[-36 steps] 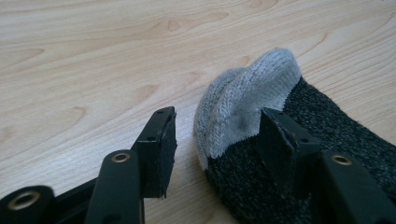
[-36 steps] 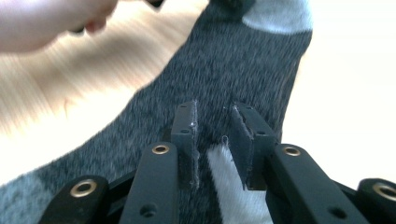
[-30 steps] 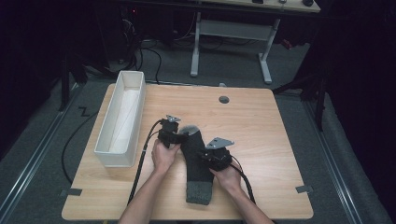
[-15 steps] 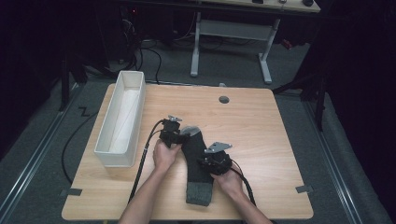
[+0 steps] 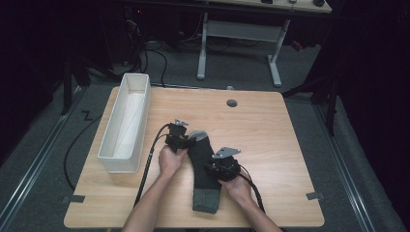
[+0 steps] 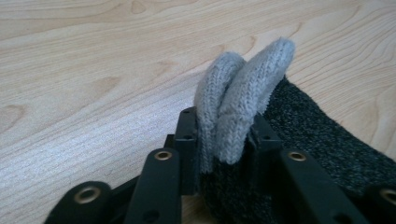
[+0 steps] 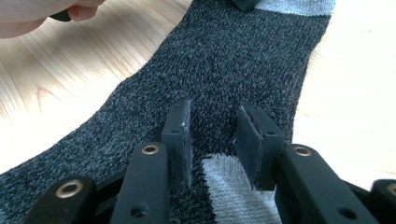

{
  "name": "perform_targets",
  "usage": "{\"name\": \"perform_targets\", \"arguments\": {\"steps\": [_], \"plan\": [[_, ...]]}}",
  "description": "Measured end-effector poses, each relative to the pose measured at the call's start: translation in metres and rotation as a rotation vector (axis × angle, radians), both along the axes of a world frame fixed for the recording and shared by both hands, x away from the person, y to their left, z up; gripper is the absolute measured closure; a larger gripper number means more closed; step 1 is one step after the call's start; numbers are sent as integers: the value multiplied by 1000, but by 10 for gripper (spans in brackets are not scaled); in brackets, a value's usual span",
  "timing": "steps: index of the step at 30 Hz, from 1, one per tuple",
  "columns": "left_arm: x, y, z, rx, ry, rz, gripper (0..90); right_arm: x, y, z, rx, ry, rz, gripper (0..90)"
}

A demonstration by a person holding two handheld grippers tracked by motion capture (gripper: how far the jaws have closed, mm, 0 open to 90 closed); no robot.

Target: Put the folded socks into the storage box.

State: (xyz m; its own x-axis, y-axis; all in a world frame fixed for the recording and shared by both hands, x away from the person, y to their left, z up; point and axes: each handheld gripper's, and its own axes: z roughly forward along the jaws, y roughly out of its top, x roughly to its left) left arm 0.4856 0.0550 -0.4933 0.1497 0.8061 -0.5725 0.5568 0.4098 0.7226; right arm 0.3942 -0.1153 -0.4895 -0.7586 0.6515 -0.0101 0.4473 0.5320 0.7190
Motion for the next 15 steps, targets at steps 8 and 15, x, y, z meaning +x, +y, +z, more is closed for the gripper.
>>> {"name": "perform_targets", "arguments": {"steps": [8,15], "plan": [[-4,4,10,-36,-16,-8,746,0,0,0,1,0,1,643],[-13,7,28,-77,-65,-33,747,1,-1,1,16,11,-1,632]]}}
